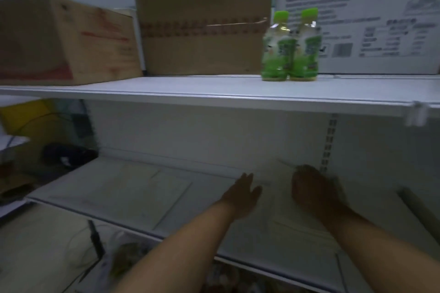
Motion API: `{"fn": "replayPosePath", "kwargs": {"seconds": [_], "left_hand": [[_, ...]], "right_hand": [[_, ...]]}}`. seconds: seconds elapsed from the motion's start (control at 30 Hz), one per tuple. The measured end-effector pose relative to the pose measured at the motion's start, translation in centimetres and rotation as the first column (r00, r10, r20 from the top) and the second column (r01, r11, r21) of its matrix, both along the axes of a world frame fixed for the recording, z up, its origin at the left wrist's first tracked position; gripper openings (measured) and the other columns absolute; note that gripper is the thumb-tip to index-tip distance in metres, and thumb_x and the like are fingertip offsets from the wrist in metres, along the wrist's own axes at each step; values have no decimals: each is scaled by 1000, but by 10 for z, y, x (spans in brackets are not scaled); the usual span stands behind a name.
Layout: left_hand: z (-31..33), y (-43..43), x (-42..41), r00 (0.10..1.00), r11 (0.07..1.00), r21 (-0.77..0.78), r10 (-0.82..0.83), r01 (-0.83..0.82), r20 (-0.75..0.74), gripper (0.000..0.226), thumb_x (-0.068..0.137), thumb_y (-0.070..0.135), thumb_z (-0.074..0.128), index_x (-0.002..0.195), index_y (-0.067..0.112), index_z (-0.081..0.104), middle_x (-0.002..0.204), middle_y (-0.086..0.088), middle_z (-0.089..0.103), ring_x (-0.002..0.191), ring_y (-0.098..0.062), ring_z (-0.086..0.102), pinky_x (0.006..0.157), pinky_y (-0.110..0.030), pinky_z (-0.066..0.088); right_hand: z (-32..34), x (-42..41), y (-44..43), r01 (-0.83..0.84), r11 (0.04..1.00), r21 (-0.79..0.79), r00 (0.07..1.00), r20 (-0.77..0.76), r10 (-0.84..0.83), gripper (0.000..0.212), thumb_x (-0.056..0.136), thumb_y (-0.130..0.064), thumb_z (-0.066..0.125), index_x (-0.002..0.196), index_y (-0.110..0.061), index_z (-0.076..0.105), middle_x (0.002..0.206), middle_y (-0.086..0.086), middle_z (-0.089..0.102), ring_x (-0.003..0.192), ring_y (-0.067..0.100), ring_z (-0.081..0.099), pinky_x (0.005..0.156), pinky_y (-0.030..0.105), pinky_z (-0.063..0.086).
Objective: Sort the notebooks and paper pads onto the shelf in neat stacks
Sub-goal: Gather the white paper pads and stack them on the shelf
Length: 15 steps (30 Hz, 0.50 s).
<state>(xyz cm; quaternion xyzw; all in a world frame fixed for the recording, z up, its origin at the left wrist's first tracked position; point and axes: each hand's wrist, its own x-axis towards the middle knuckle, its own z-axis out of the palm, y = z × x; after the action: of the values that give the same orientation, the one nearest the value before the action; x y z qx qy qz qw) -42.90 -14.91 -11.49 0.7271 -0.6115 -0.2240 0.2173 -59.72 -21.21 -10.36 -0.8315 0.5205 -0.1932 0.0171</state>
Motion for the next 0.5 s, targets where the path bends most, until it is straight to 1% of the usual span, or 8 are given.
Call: {"fn": "replayPosePath", "kwargs": {"seconds": [0.03, 0.07, 0.1, 0.17, 0.2, 0.3, 0.4, 0.5], "left_hand": [[-1, 12, 27, 998, 999, -23, 26, -25, 57, 58, 102, 41, 26, 153, 20, 5, 160, 1, -2, 147, -15, 4, 118, -27, 7], [-4, 23, 55, 993, 998, -35, 48, -44, 103, 57, 102, 41, 26, 153, 20, 8, 161, 1, 1, 147, -14, 6, 118, -27, 8], [-8, 36, 83, 988, 997, -33, 73, -69, 138, 56, 102, 40, 27, 152, 19, 13, 160, 1, 6, 147, -15, 9, 117, -26, 10], [-17, 64, 134, 978, 991, -12, 134, -133, 161, 53, 101, 37, 34, 149, 18, 25, 158, -1, 19, 144, -17, 22, 114, -25, 19], [-22, 79, 156, 976, 987, -8, 163, -163, 147, 50, 100, 35, 38, 147, 18, 32, 155, -1, 27, 140, -19, 30, 111, -24, 25], [-32, 118, 214, 966, 972, -10, 236, -236, 109, 42, 96, 24, 46, 137, 15, 48, 147, -4, 41, 132, -20, 42, 102, -19, 32], [-40, 143, 258, 948, 955, -19, 295, -295, 119, 41, 95, 19, 47, 136, 13, 49, 145, -3, 43, 130, -19, 44, 101, -17, 32], [-45, 145, 289, 933, 938, -4, 344, -346, 102, 45, 95, 17, 46, 140, 9, 44, 148, -6, 40, 133, -20, 41, 103, -17, 30]], "right_hand": [[2, 25, 10, -82, 995, -54, 991, 102, 87, 31, 81, -19, 43, 90, -5, 70, 107, 16, 65, 106, 33, 60, 87, 36, 48], [5, 52, 23, -155, 984, -93, 971, 168, 169, 30, 83, -18, 44, 94, -7, 69, 108, 14, 65, 106, 31, 60, 88, 33, 48], [5, 80, 38, -208, 976, -61, 960, 176, 216, 28, 87, -19, 46, 106, -12, 66, 117, 9, 62, 113, 26, 57, 92, 28, 43], [-6, 132, 67, -282, 950, 135, 959, 78, 274, 34, 94, -24, 46, 127, -20, 54, 136, 0, 51, 126, 18, 45, 101, 21, 33], [-16, 153, 76, -310, 927, 213, 950, 31, 310, 37, 96, -27, 44, 133, -23, 49, 143, -2, 45, 130, 17, 41, 104, 21, 31], [-46, 202, 95, -342, 868, 361, 917, -73, 392, 42, 97, -30, 41, 138, -24, 43, 149, 0, 37, 134, 19, 37, 108, 24, 30], [-63, 233, 103, -337, 846, 413, 907, -97, 409, 45, 96, -28, 40, 140, -22, 40, 147, 2, 38, 131, 21, 39, 107, 26, 34], [-68, 255, 99, -294, 860, 417, 932, -75, 355, 46, 96, -29, 39, 141, -21, 39, 145, 3, 41, 129, 21, 41, 103, 25, 35]]}}
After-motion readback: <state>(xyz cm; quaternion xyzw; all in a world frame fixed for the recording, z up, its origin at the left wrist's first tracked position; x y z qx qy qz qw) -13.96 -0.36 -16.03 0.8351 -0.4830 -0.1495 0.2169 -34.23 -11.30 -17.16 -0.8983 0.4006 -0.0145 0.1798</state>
